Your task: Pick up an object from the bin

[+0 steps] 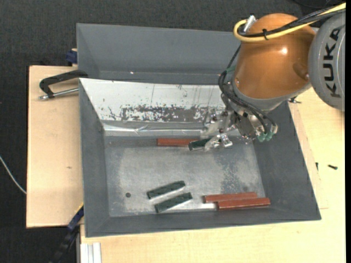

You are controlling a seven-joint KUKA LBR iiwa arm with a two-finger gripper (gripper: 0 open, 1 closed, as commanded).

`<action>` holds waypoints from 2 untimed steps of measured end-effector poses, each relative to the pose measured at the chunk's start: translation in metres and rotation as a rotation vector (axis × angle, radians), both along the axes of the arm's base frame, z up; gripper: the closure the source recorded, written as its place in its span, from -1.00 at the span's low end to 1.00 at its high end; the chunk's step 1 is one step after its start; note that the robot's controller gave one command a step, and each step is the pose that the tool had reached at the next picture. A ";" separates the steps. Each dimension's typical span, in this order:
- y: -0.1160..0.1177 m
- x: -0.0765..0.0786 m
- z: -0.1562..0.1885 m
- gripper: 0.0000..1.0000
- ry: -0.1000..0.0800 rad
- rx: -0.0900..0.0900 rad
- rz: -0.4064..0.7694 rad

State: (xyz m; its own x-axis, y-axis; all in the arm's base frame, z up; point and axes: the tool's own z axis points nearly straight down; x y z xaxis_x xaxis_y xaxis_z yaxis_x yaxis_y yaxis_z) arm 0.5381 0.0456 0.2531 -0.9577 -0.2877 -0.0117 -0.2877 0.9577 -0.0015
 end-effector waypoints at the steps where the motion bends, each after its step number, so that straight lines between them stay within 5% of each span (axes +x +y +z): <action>1: 0.000 -0.001 -0.003 -1.00 0.006 0.000 -0.001; 2: 0.000 -0.001 -0.002 -1.00 0.006 0.000 0.000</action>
Offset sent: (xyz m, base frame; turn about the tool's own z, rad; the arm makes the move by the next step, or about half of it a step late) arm 0.0000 0.0000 0.0000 0.0000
